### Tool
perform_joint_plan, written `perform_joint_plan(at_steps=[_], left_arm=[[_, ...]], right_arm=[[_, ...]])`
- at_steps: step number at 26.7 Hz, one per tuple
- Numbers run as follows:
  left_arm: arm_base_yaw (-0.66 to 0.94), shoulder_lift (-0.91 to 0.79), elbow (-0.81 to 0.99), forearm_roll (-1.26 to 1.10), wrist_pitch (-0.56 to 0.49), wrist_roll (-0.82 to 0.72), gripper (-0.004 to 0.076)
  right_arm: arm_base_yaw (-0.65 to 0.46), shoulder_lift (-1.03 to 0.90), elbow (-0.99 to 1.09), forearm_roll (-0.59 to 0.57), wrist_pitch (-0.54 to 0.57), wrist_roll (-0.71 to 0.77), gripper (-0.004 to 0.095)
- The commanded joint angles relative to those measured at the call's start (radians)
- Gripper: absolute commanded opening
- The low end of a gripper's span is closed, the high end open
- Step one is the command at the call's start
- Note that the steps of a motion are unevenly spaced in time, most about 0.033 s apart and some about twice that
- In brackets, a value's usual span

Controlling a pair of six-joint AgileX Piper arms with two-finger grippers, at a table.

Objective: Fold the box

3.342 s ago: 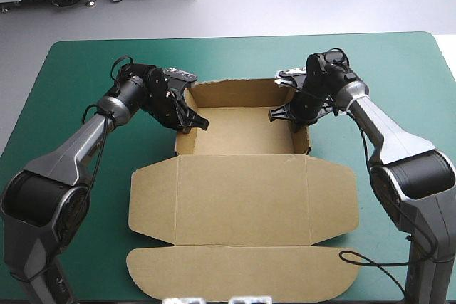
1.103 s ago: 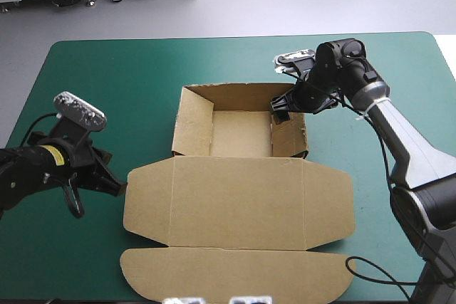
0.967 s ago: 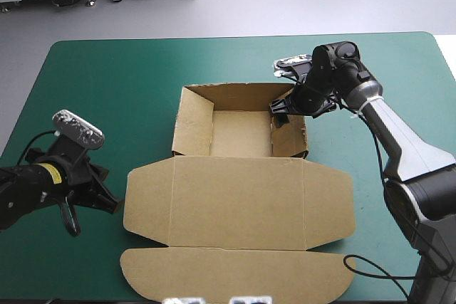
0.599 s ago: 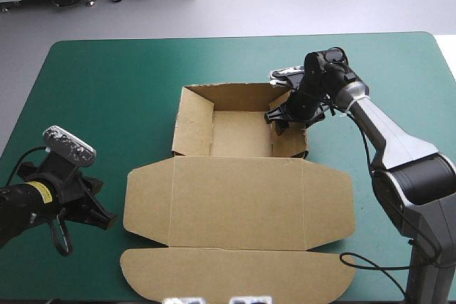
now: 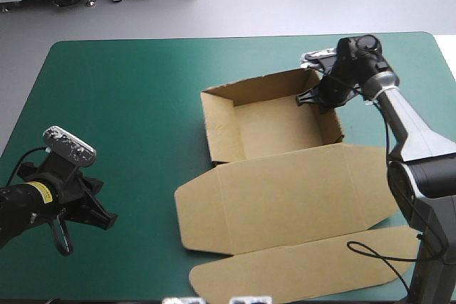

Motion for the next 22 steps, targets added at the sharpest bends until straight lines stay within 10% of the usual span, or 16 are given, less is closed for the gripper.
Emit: perform_joint_plan(at_steps=[1,22], left_arm=[[-0.001,-0.003,-0.023,0.002,0.016,-0.01,-0.0008],[-0.001,-0.003,-0.023,0.002,-0.002,-0.007,-0.0009]], right_arm=[[-0.132,-0.058,-0.106,-0.071,-0.01,-0.012,-0.0018],[-0.613,-0.032,-0.147,-0.059,-0.066,-0.047,0.0058]])
